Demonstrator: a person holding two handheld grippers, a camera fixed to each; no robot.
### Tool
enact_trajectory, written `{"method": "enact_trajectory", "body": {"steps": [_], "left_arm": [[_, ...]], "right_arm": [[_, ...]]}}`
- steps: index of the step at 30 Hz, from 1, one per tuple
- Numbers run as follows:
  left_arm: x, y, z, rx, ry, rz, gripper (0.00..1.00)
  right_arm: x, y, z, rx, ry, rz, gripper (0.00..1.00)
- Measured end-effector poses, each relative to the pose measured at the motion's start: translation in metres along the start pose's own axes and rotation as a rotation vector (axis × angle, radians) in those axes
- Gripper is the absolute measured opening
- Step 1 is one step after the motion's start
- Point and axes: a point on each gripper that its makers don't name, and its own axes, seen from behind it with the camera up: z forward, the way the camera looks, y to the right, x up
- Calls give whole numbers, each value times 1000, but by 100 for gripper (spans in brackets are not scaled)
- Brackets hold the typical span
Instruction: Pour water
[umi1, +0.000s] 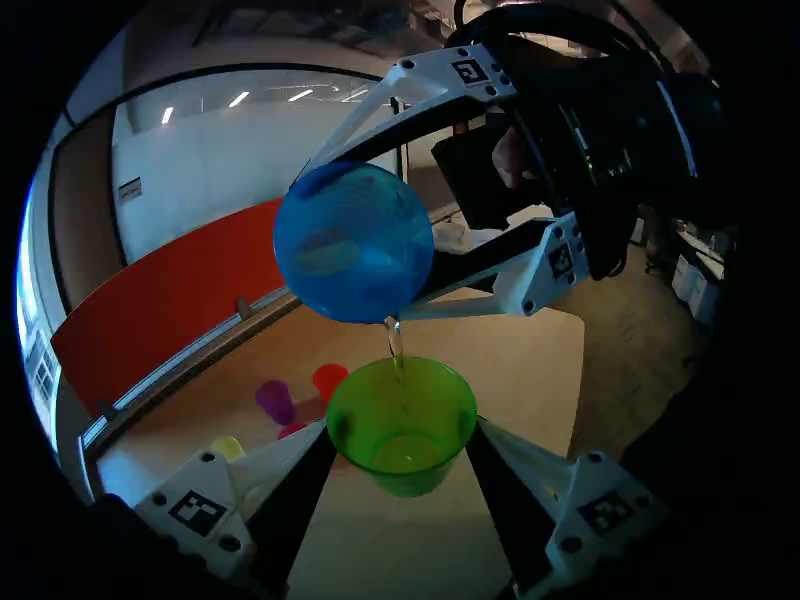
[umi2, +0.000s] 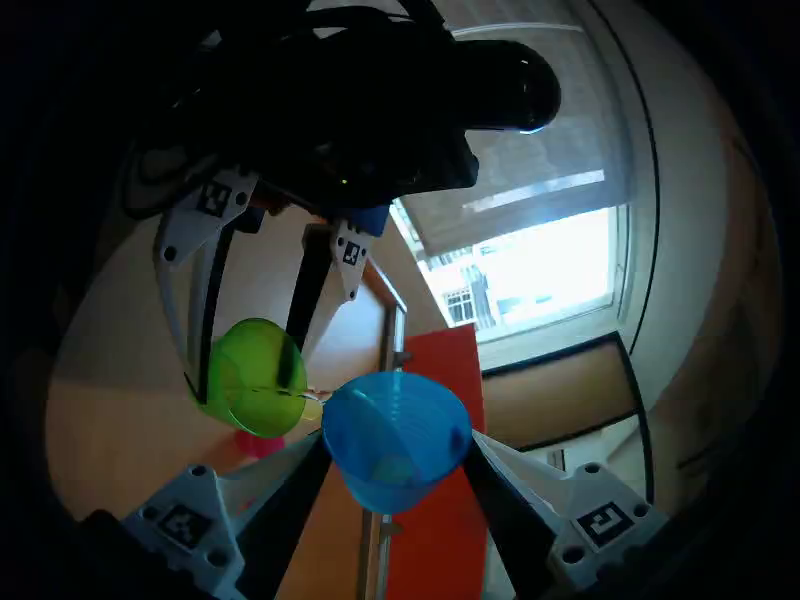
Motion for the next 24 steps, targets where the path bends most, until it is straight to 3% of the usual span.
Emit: {"method": "enact_trajectory", "body": {"steps": [11, 24], "left_arm": [[-1, 2, 2, -4, -5, 0, 86], [0, 1, 4, -2, -5, 0, 86]], "right_arm": [[2, 2, -2, -11, -2, -30, 90], [14, -7, -17, -9, -12, -82, 90]]}}
